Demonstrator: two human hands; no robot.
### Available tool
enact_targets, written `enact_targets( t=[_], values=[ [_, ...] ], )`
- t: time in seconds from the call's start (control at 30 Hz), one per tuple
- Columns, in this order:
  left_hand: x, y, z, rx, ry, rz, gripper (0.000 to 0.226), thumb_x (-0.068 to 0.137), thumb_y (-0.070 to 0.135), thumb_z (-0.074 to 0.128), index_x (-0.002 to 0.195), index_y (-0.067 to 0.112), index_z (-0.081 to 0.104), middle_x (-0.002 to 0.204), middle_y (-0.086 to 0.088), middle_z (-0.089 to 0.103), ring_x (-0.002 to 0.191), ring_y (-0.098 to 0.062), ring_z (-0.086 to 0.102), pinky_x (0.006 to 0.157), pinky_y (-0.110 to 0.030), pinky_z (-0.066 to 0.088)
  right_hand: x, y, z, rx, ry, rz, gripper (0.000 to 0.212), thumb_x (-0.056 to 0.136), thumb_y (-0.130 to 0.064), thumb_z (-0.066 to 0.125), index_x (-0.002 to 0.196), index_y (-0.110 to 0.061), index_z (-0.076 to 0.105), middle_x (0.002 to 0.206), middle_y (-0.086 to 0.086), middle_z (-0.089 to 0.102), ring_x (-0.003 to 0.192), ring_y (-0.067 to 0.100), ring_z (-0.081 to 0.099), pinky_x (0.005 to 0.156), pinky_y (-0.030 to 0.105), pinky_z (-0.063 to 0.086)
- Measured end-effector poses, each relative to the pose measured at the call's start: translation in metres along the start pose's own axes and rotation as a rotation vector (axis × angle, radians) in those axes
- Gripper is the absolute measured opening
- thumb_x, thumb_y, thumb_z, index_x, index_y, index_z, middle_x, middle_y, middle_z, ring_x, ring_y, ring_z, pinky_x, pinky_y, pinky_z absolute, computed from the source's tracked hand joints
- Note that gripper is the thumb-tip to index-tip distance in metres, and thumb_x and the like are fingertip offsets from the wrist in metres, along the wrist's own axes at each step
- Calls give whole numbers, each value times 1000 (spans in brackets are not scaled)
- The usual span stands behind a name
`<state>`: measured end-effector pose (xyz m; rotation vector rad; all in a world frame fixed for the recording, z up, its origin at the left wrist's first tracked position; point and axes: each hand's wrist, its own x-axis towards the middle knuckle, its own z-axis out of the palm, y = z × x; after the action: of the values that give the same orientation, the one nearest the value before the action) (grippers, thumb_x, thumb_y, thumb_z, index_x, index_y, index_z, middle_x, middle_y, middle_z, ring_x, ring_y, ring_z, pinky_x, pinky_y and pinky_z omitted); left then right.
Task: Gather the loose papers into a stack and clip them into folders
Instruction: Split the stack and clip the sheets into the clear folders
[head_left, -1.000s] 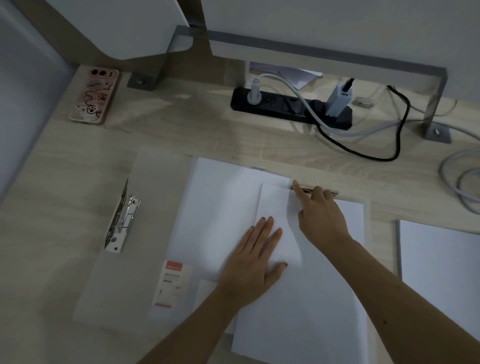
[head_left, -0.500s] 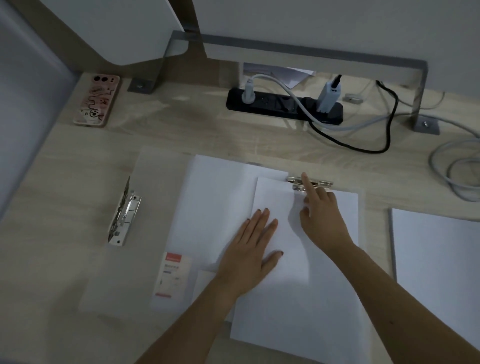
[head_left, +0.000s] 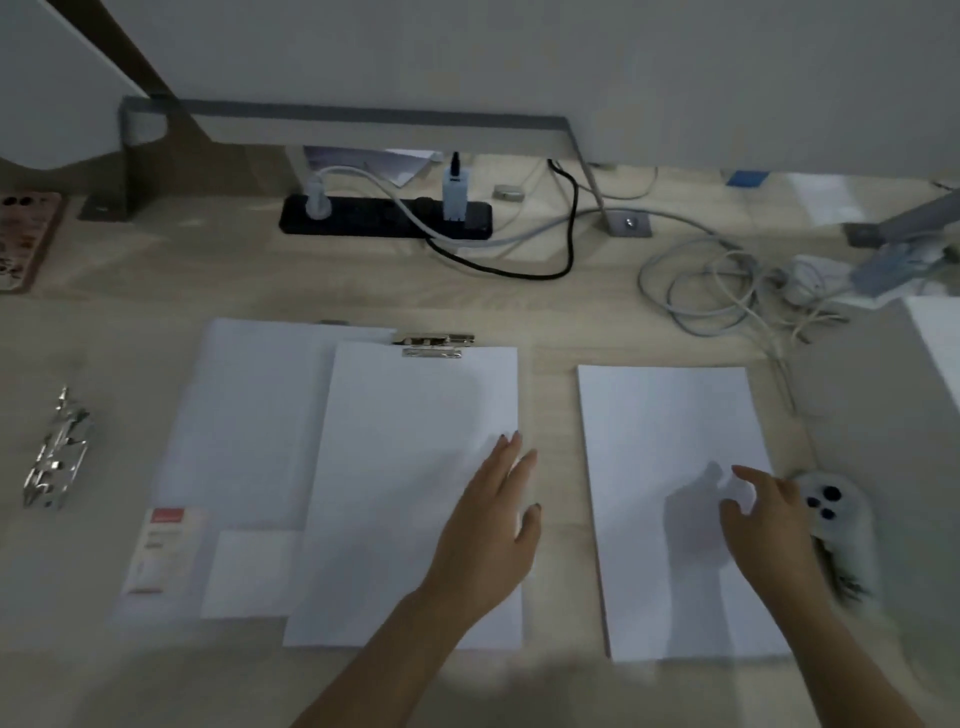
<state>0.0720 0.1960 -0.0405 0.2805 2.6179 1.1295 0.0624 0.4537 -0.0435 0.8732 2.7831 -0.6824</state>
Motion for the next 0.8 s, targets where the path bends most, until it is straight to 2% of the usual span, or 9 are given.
enact_targets(
  t=[0.07, 0.13, 0.23, 0.27, 0.33, 0.4, 0.5, 0.63, 0.8],
  values=[
    [2, 32, 25, -130, -79, 11, 50, 97, 23, 39, 145, 28, 24, 147, 29, 1, 137, 12, 3, 111, -10, 15, 7, 24, -7, -11, 17, 48, 46, 85, -1, 55, 130, 2, 48, 132, 34, 42, 112, 49, 47, 92, 50, 43],
    [5, 55, 47, -297, -139, -78, 49, 97, 22, 42, 143, 30, 28, 146, 31, 9, 136, 12, 12, 101, 1, 15, 12, 44, -10, -26, 28, 49, 41, 83, 0, 53, 123, 10, 52, 120, 38, 49, 102, 49, 52, 81, 41, 41],
    [12, 65, 70, -500, -124, -302, 53, 96, 17, 45, 144, 23, 24, 151, 18, 17, 130, 6, 23, 85, 11, 17, 14, 57, -7, -35, 20, 15, 38, 81, 0, 50, 115, 15, 53, 101, 33, 53, 92, 50, 53, 71, 38, 36],
    [15, 67, 74, -545, -118, -381, 56, 96, 17, 46, 145, 22, 21, 153, 12, 18, 129, 3, 25, 90, 7, 21, 14, 57, -8, -34, 26, 17, 38, 80, 3, 52, 116, 15, 53, 99, 31, 51, 93, 50, 53, 73, 40, 38],
    [20, 69, 81, -612, -120, -501, 60, 94, 20, 47, 147, 21, 18, 154, 6, 20, 136, -8, 28, 107, -17, 28, 16, 54, -7, -53, 48, 3, 39, 80, 5, 54, 117, 15, 52, 105, 35, 53, 97, 50, 52, 76, 43, 40],
    [21, 74, 85, -620, -112, -556, 61, 93, 21, 48, 147, 21, 19, 153, 4, 22, 138, -15, 28, 113, -33, 26, 21, 51, -7, -104, 57, -28, 44, 79, 3, 53, 121, 15, 49, 113, 37, 53, 105, 49, 49, 84, 45, 39],
    [23, 79, 86, -639, -89, -596, 60, 94, 23, 46, 146, 22, 18, 154, 5, 18, 140, -15, 25, 113, -32, 26, 35, 44, -7, -145, 21, -53, 49, 80, 2, 51, 127, 14, 43, 121, 38, 48, 113, 48, 43, 96, 47, 32],
    [26, 80, 87, -663, -60, -646, 59, 93, 22, 47, 146, 21, 22, 153, 5, 24, 137, -16, 30, 109, -33, 31, 51, 34, -9, -73, -83, 49, 42, 86, -4, 49, 123, 15, 42, 124, 33, 44, 113, 42, 42, 92, 40, 33],
    [32, 77, 83, -673, -32, -666, 52, 92, 15, 47, 142, 14, 32, 146, 1, 36, 121, -12, 42, 89, -22, 31, 61, 21, -11, -23, -126, 180, 43, 87, -10, 49, 125, 7, 39, 132, 28, 37, 122, 39, 37, 97, 42, 34]
  ],
)
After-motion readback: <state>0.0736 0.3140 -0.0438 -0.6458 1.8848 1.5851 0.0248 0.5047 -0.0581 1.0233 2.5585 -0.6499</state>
